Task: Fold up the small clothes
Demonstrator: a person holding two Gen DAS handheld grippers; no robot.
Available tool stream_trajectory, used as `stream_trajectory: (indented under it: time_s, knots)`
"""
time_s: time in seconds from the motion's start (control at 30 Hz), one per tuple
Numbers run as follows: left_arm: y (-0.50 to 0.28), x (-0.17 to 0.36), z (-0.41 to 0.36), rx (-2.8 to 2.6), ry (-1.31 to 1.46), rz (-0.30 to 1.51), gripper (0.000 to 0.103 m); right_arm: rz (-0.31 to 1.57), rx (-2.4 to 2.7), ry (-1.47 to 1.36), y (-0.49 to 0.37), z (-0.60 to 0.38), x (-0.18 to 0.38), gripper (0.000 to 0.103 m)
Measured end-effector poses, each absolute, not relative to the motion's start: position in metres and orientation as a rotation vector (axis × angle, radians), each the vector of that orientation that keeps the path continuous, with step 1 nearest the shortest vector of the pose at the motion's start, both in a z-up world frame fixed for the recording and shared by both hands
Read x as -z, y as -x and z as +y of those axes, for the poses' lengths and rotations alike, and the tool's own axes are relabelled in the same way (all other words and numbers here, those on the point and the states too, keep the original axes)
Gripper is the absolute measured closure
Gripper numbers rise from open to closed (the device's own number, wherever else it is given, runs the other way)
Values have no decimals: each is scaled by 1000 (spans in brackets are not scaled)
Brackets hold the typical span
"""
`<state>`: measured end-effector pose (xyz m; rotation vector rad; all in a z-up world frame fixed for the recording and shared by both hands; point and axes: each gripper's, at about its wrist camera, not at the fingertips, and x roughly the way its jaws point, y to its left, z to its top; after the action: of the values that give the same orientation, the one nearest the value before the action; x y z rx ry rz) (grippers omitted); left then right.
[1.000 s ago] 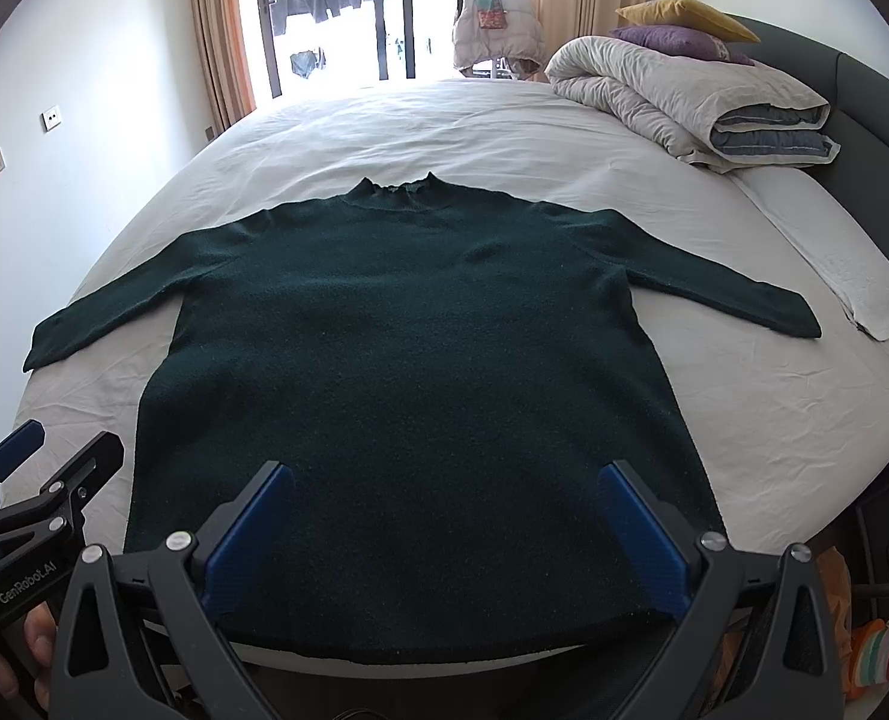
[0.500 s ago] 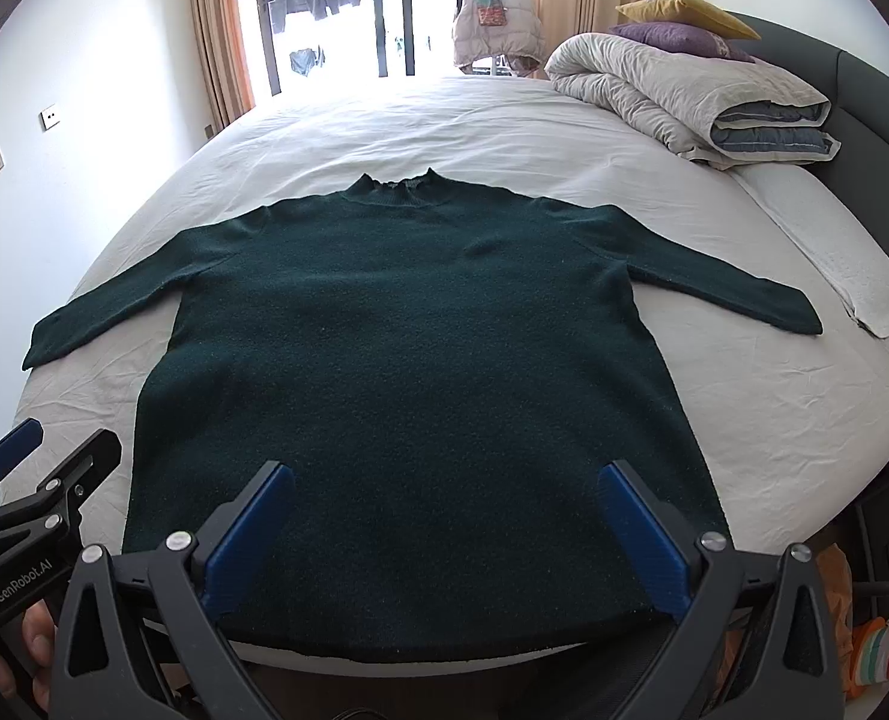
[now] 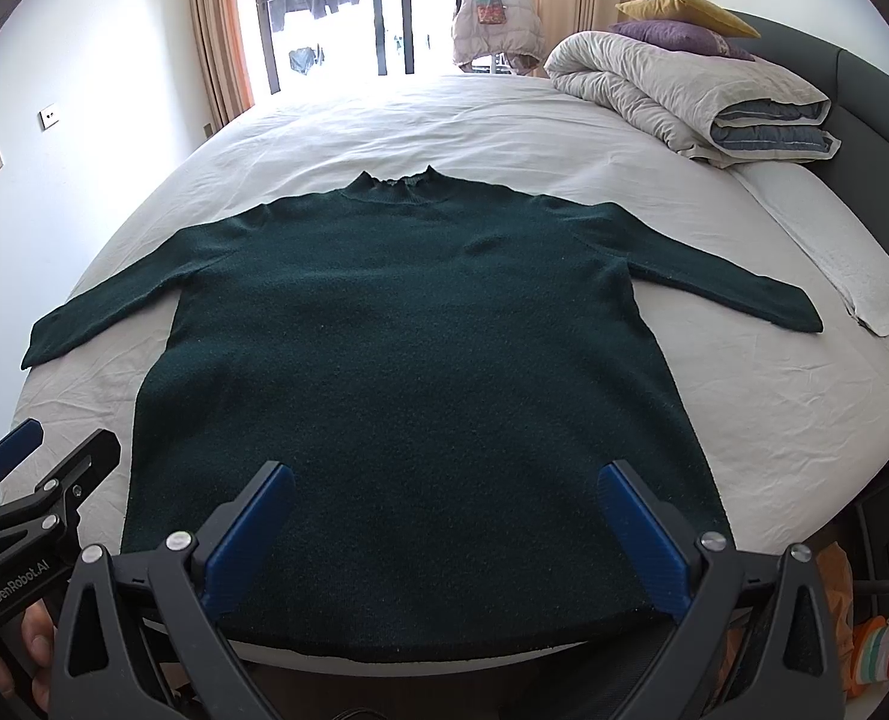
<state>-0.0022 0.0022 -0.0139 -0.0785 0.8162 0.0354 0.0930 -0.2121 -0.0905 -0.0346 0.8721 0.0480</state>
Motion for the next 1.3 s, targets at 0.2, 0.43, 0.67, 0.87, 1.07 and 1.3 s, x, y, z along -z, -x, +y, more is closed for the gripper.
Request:
stream_trajectory:
  time_s: [0.2,0.43,0.67,0.87,1.07,1.3]
  knots:
    - [4,15,-1,-28,86,818,0,873,-47,37,-94,-211,89,0]
    - [5,14,0,-27,92,823,0,877,-48,42,-94,-211,93,0]
    - [4,15,3,-39,99,823,0,884,-47,52,-95,-208,94,0]
    - [4,15,11,-57,111,793,0,892,-47,62,-96,-205,94,0]
    - [-3,26,44,-10,221,821,0,887,-58,41,-98,-204,93,0]
    - [-15,34,125,-9,468,737,0,856,-102,20,-98,-193,88,0]
